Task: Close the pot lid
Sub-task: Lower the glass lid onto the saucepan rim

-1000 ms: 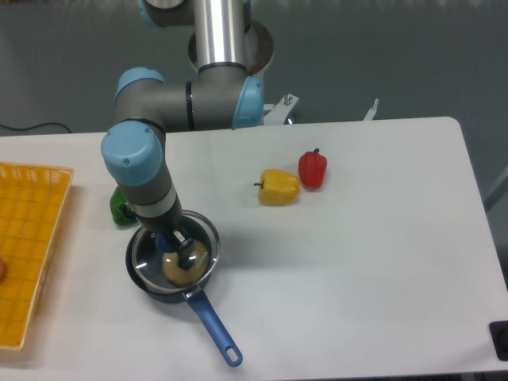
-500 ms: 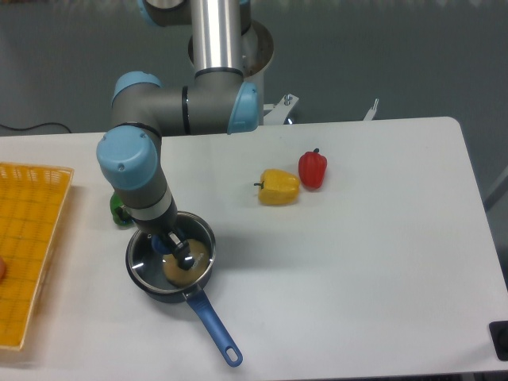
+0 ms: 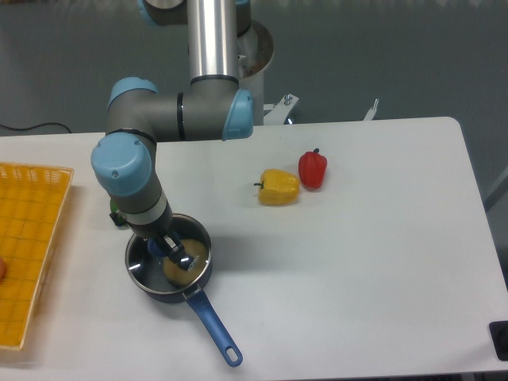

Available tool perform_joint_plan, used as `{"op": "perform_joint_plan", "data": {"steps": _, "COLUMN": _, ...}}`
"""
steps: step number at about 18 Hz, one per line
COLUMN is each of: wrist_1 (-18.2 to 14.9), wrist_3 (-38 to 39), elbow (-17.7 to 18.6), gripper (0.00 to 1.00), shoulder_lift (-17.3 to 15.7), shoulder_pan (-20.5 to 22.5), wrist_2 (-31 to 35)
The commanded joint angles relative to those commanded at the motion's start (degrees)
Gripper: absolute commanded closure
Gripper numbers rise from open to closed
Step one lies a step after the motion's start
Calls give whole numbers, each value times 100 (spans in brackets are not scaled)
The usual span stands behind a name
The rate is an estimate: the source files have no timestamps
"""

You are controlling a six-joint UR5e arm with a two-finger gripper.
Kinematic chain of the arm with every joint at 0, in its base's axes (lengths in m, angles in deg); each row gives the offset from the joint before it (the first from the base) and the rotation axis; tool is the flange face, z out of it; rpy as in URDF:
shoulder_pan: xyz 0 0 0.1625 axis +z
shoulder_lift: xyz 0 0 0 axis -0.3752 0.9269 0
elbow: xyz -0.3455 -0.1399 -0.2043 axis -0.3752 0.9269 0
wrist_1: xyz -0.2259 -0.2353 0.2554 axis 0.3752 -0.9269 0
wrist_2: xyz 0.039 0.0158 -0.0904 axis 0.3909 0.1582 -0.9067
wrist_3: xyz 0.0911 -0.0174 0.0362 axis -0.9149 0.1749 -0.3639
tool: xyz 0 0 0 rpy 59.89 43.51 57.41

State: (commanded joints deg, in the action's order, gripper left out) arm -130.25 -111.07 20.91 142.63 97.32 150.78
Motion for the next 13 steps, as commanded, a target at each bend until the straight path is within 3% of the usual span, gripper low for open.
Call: {"op": "perform_joint_plan", "data": {"steps": 13, "wrist_1": 0, "wrist_3": -17, "elbow": 0, "gripper": 36, "shoulder_lift": 35, "shoulder_pan": -27, "wrist_2": 61}}
